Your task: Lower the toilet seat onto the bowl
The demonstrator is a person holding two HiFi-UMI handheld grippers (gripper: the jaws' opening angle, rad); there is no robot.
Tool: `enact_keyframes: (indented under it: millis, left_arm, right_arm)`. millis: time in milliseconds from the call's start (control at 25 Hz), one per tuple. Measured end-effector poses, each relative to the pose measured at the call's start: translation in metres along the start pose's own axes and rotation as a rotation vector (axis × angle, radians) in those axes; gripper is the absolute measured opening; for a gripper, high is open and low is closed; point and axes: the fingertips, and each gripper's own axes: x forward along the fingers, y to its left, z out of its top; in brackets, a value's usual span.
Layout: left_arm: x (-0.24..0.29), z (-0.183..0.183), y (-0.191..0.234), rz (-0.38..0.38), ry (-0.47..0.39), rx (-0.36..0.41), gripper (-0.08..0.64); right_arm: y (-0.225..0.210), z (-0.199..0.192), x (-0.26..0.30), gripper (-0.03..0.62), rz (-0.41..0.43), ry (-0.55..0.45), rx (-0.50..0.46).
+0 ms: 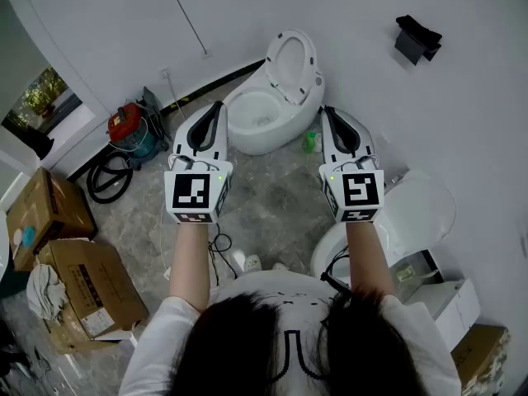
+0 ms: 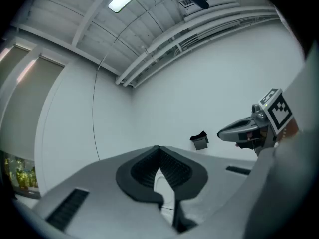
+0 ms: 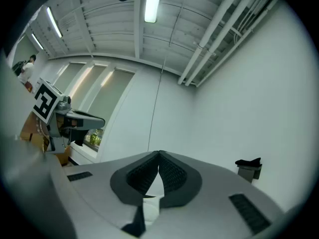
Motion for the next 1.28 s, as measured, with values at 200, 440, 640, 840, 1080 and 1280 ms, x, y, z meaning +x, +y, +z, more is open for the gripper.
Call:
enact_keyframes:
  millis: [200, 440, 640, 840, 1080, 1280]
  left_arm:
    - [-0.003, 0.001, -0.009, 0.014, -0.003, 0.007, 0.009]
    - [-0.009, 0.0, -0.018, 0.037, 0.006, 0.008, 0.009]
    - [-0.009, -0.013, -0.024, 0.038, 0.024, -0.003, 0.009]
    - [0.01, -0.014, -0.016, 0.03, 0.012, -0.012, 0.009]
    - [0.041, -0.017, 0.011, 0.011, -0.004, 0.002, 0.009]
    - [0.078, -0.033, 0.047, -0.012, -0.001, -0.001, 0.009]
  right_arm:
    - [-0.004, -0.012, -0.008, 0.028, 0.007, 0.008, 0.021]
    - [-0.008, -0.02, -0.016, 0.028, 0.045, -0.005, 0.054]
    - [-0.007, -0.027, -0.016, 0.028, 0.061, 0.0, 0.05]
    - [-0.014, -0.018, 0.001, 0.028, 0.067, -0.01, 0.002]
    - [-0.024, -0.015, 0.04, 0.028, 0.036, -0.013, -0.007]
    - [-0.024, -0.028, 0.087, 0.028, 0.01, 0.017, 0.001]
